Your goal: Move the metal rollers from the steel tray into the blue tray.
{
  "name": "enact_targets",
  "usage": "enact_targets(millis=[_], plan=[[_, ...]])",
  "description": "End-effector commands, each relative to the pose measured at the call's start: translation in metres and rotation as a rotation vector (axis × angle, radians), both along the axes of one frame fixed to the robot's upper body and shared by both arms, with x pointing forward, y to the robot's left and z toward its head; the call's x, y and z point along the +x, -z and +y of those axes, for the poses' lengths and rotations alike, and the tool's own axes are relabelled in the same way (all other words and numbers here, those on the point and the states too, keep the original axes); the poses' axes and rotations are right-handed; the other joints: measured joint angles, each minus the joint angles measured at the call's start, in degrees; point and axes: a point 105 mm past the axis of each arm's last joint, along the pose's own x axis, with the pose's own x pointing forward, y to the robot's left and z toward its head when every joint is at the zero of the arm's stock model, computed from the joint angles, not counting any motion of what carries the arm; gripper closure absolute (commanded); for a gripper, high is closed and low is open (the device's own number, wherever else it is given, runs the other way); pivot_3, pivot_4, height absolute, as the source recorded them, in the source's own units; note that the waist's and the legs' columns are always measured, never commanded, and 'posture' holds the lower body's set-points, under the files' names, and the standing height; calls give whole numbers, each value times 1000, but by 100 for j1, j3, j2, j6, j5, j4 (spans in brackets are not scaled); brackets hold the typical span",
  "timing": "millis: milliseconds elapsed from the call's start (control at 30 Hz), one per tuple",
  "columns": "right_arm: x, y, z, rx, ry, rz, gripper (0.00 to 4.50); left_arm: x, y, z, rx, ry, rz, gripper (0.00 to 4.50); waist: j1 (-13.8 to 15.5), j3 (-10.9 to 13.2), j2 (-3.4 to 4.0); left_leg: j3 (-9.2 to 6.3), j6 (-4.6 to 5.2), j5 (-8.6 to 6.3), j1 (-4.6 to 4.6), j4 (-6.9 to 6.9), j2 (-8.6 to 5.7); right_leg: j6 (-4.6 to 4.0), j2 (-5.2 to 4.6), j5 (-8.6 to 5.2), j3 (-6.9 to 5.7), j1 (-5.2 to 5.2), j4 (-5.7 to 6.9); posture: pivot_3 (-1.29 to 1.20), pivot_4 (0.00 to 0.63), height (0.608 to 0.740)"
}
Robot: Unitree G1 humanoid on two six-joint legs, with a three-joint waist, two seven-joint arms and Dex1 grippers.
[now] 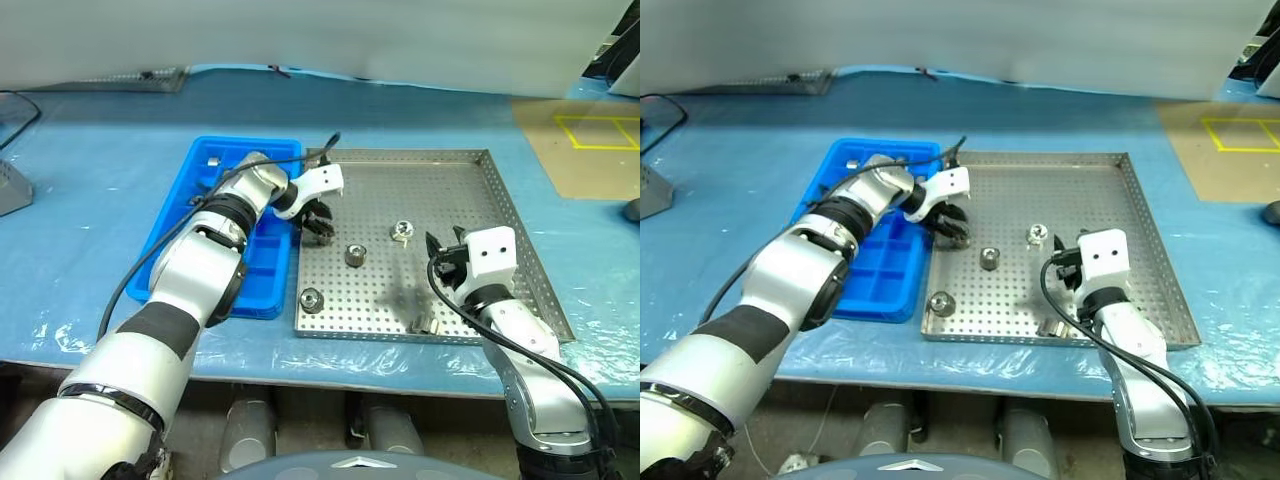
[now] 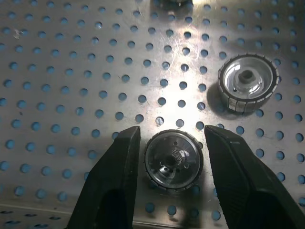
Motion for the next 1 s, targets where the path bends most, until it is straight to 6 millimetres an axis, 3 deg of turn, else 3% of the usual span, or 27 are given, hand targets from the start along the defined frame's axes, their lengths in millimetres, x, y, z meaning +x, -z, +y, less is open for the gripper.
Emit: enact_targets(millis=[33,233,367,533,667,800,1000], plan=[[1,-14,-3,14,6,-63,2240,-2,-45,-8,-139,78,-56,2260,19,0,0,2,1,-1,0,1,-2,0,-4,0,0,1,-1,-156,150,740],[7,-14,2,6,-26,-62,2240,-7,-71,7,-274,120,-30,2260,36,1,-1,5,-8,1,10,9,0,-4,-7,3,0,5,6,-117,150,740],[13,-13,6,-1,-62,-56,2240,-6,-50,29,-174,102,-44,2260,26,1,0,5,-24,-4,25,8,1,-5,-6,4,3,8,16,-78,150,740],[18,-15,9,-7,-84,-59,2240,1,-66,15,-235,70,-141,2260,167,3,-3,3,-29,-1,17,15,2,-6,-6,4,1,6,28,-63,150,740],[19,-14,11,-7,-86,-63,2240,-3,-72,3,-256,116,-128,1335,255,3,-3,3,-27,-3,13,28,2,-6,-7,4,2,6,34,-76,150,740],[17,-12,12,-2,-79,-65,2240,-7,-46,1,-121,162,-108,22,291,3,-3,4,-27,-3,17,30,3,-6,-7,4,4,7,39,-93,150,740],[12,-8,11,-5,-59,-59,2240,-14,0,6,144,242,-105,22,289,3,-3,4,-30,-2,23,32,4,-4,-6,4,5,6,46,-113,150,740]])
